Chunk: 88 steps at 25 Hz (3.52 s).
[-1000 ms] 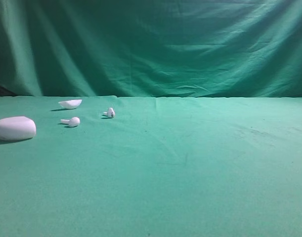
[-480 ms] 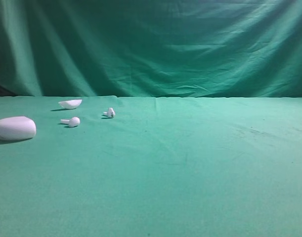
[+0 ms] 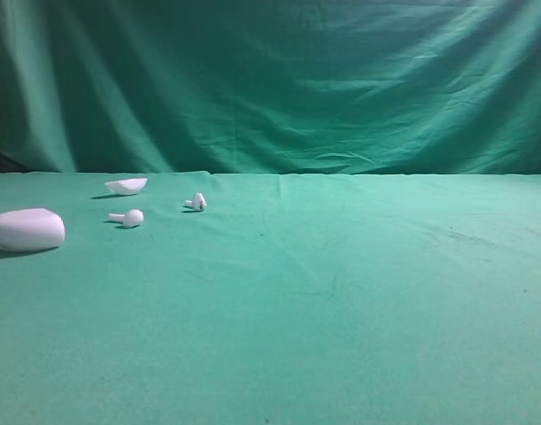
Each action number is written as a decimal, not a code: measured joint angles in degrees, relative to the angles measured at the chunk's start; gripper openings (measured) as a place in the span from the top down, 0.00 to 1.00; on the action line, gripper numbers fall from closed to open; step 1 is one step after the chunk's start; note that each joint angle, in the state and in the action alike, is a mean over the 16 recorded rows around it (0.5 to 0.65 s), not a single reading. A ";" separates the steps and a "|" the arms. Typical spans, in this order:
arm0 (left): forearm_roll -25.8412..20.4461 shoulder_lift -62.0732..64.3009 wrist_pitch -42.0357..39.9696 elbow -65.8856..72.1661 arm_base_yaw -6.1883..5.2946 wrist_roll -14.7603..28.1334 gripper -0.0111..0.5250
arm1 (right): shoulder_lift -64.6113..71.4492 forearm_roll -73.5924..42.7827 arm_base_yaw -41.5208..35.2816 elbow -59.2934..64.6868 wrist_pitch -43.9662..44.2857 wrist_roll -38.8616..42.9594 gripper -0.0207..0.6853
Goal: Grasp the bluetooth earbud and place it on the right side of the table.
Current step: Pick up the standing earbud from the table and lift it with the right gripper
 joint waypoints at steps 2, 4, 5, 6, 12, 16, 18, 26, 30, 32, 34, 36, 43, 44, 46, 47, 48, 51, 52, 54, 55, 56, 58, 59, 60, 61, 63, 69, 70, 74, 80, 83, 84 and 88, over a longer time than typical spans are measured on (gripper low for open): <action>0.00 0.00 0.00 0.00 0.00 0.00 0.98 | 1.28 0.43 0.00 -1.75 -1.39 0.19 0.97; 0.00 0.00 0.00 0.00 0.00 0.00 0.98 | 3.36 0.86 0.00 -4.02 -1.89 0.35 0.97; 0.00 0.00 0.00 0.00 0.00 0.00 0.98 | 4.75 1.03 0.00 -5.35 -1.68 0.39 0.97; 0.00 0.00 0.00 0.00 0.00 0.00 0.98 | 6.36 1.17 0.00 -6.77 -1.09 0.41 0.97; 0.00 0.00 0.00 0.00 0.00 0.00 0.98 | 19.91 1.72 0.00 -17.23 10.27 0.43 0.97; 0.00 0.00 0.00 0.00 0.00 0.00 0.98 | 31.45 2.76 0.00 -24.80 18.78 -0.32 0.97; 0.00 0.00 0.00 0.00 0.00 0.00 0.98 | 37.18 3.93 0.00 -28.29 21.91 -1.67 0.97; 0.00 0.00 0.00 0.00 0.00 0.00 0.98 | 58.92 12.06 1.27 -44.06 33.15 -13.01 0.97; 0.01 0.00 0.00 0.00 0.00 0.00 0.98 | 69.62 14.51 4.25 -53.58 38.73 -19.24 0.97; 0.01 0.00 0.00 0.00 0.00 0.00 0.98 | 74.98 14.64 6.53 -58.64 41.62 -21.37 0.97; 0.01 0.00 0.00 0.00 0.00 0.00 0.98 | 80.33 13.90 9.24 -63.94 44.62 -22.50 0.97; 0.01 0.00 0.00 0.00 0.00 0.00 0.98 | 85.59 12.36 12.28 -69.33 47.49 -22.66 0.97; 0.01 0.00 0.00 0.00 0.00 0.00 0.98 | 102.60 5.42 22.54 -88.04 54.46 -19.16 0.97; 0.01 0.00 0.00 0.00 0.00 0.00 0.98 | 104.91 4.62 23.69 -90.69 55.18 -18.40 0.97; 0.01 0.00 0.00 0.00 0.00 0.00 0.98 | 109.43 3.39 25.59 -95.96 56.57 -17.02 0.95; 0.01 0.00 0.00 0.00 0.00 0.00 0.98 | 111.63 2.96 26.37 -98.56 57.24 -16.43 0.94; 0.00 0.00 0.00 0.00 0.00 0.00 0.98 | 113.80 2.65 27.07 -101.14 57.88 -15.93 0.93; 0.00 0.00 0.00 0.00 0.00 0.00 0.98 | 119.96 2.22 28.68 -108.42 59.44 -14.67 0.86; 0.00 0.00 0.00 0.00 0.00 0.00 0.98 | 121.89 2.16 29.08 -110.63 59.85 -14.22 0.83; 0.00 0.00 0.00 0.00 0.00 0.00 0.98 | 125.45 2.06 29.72 -114.58 60.46 -13.24 0.76; 0.00 0.00 0.00 0.00 0.00 0.00 0.98 | 127.10 2.02 29.97 -116.35 60.69 -12.71 0.73; 0.00 0.00 0.00 0.00 0.00 0.00 0.98 | 128.64 1.97 30.19 -117.97 60.85 -12.20 0.70; 0.00 0.00 0.00 0.00 0.00 0.00 0.98 | 131.34 1.87 30.55 -120.69 61.00 -11.25 0.63; 0.00 0.00 0.00 0.00 0.00 0.00 0.98 | 132.52 1.83 30.71 -121.83 60.98 -10.83 0.60; -0.01 0.00 0.00 0.00 0.00 0.00 0.98 | 133.59 1.79 30.85 -122.80 60.88 -10.45 0.57; -0.01 0.00 0.00 0.00 0.00 0.00 0.98 | 134.52 1.76 30.98 -123.60 60.68 -10.09 0.54; -0.01 0.00 0.00 0.00 0.00 0.00 0.98 | 136.10 1.71 31.19 -124.80 60.08 -9.38 0.49; 0.00 0.00 0.00 0.00 0.00 0.00 0.98 | 138.81 1.61 31.30 -125.91 57.50 -7.67 0.44; 0.00 0.00 0.00 0.00 0.00 0.00 0.98 | 139.06 1.59 31.29 -125.96 57.07 -7.53 0.45; -0.01 0.00 0.00 0.00 0.00 0.00 0.98 | 139.81 1.58 31.28 -126.05 55.55 -7.24 0.52; 0.00 0.00 0.00 0.00 0.00 0.00 0.98 | 140.40 1.51 31.28 -126.26 54.57 -7.00 0.69; 0.00 0.00 0.00 0.00 0.00 0.00 0.98 | 140.43 1.37 31.28 -126.79 55.07 -6.88 0.77; 0.00 0.00 0.00 0.00 0.00 0.00 0.98 | 140.32 1.30 31.28 -127.07 55.34 -6.83 0.79; 0.00 0.00 0.00 0.00 0.00 0.00 0.98 | 138.93 0.86 31.15 -128.38 56.97 -6.35 0.85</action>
